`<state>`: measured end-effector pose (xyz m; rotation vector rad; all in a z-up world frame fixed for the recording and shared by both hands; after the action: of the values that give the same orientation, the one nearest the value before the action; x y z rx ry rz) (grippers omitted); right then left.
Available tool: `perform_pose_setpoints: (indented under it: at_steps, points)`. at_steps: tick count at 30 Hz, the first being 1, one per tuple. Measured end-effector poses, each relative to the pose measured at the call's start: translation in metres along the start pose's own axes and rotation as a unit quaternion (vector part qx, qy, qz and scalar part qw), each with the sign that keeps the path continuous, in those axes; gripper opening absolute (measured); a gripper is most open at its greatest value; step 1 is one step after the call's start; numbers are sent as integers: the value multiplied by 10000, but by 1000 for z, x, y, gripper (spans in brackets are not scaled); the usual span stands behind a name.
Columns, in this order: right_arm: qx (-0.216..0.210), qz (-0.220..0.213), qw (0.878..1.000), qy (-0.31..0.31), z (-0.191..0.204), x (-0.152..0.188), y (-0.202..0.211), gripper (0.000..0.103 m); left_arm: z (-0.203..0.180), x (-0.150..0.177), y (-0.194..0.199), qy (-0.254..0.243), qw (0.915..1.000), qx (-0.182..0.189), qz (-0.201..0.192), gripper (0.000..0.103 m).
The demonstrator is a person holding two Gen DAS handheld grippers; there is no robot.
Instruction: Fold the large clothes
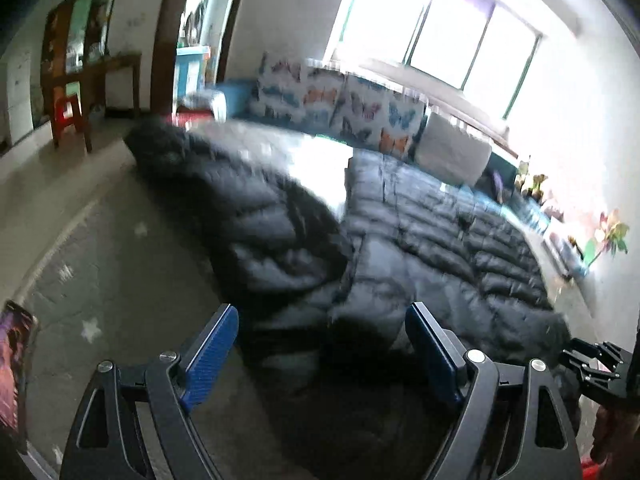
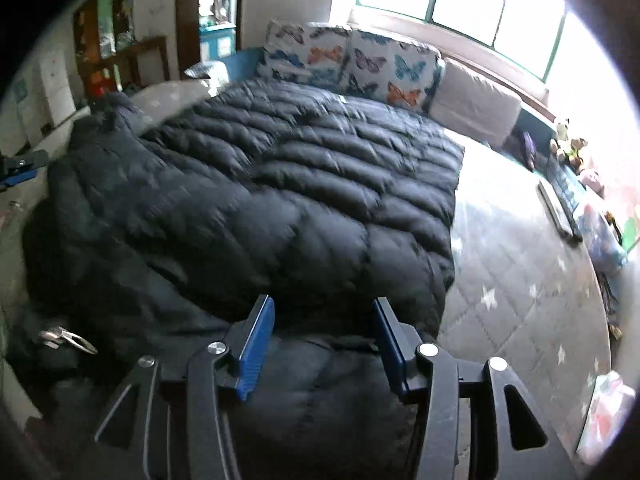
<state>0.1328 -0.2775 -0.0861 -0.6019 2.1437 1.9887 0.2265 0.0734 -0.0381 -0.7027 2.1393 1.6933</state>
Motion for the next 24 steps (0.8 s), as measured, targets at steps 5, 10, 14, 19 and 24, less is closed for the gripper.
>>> perform_pose_setpoints:
  at_steps: [5, 10, 14, 19, 24]
  points:
    - [-416, -75, 9990, 146, 27, -18, 3, 55, -37, -6, 19, -624, 9972, 188, -366, 83]
    - [-466, 279, 9982, 248, 49, -18, -28, 55, -71, 4, -18, -1334, 9902, 356, 210, 54]
    - [-522, 335, 9979, 196, 48, -12, -33, 57, -63, 17, -68, -1376, 9859, 106, 948, 52]
    - [-731, 439, 9964, 22, 43, -10, -35, 59, -51, 12, -68, -1281, 9849, 524, 1037, 52]
    - [-596, 456, 9971, 122, 48, -10, -38, 61, -4, -33, -28, -619, 9949, 710, 369, 58]
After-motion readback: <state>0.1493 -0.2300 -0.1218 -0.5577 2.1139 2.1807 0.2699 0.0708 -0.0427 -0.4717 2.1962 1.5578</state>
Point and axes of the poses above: each gripper's, at about its wrist camera, not at the fingertips, and y roughly against the way its jaws point, z to its left, x to its underside, the point moved 7 cm from there along -y, roughly the way its jaws point, and after that the axes turned 14 degrees about z, right-handed, at the moved point
